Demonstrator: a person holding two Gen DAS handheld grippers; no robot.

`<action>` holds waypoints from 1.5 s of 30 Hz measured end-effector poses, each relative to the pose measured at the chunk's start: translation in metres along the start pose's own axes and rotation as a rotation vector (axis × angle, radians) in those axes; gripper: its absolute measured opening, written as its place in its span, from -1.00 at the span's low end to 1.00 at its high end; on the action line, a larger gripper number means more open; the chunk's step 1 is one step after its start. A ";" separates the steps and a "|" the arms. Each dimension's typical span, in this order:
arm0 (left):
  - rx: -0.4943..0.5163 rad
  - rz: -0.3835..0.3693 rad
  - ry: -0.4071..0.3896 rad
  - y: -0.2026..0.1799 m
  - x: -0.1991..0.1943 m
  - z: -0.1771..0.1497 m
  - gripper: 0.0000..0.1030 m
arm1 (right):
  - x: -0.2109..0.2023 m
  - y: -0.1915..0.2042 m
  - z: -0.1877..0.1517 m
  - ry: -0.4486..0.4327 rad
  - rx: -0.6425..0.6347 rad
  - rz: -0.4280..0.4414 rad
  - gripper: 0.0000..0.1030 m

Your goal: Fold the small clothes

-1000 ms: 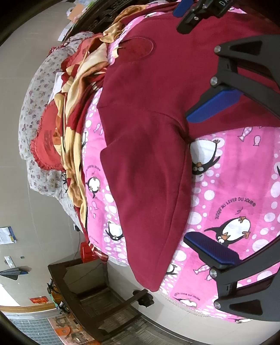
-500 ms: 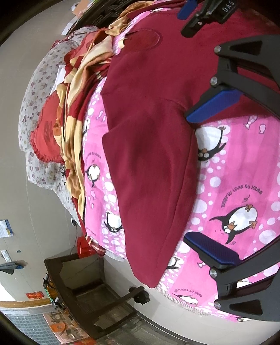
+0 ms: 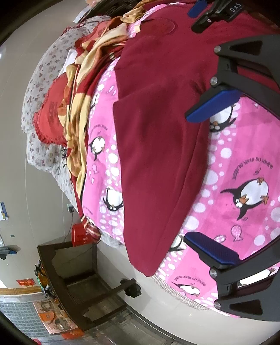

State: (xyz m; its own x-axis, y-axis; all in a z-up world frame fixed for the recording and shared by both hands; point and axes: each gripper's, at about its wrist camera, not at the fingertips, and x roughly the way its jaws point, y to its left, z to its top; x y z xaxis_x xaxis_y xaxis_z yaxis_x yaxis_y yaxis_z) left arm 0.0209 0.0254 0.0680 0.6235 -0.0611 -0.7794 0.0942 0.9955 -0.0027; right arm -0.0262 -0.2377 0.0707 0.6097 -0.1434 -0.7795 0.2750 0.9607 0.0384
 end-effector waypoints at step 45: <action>-0.003 -0.381 -0.114 -0.065 -0.040 0.048 -0.83 | -0.008 -0.065 -0.003 0.010 0.186 0.026 0.73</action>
State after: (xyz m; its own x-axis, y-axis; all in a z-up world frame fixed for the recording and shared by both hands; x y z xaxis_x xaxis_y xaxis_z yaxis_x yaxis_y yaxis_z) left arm 0.0269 -0.0407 0.1296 0.6265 -0.4337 -0.6476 0.3334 0.9001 -0.2803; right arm -0.0515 -0.2986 0.0724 0.6113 -0.1153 -0.7829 0.3924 0.9033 0.1734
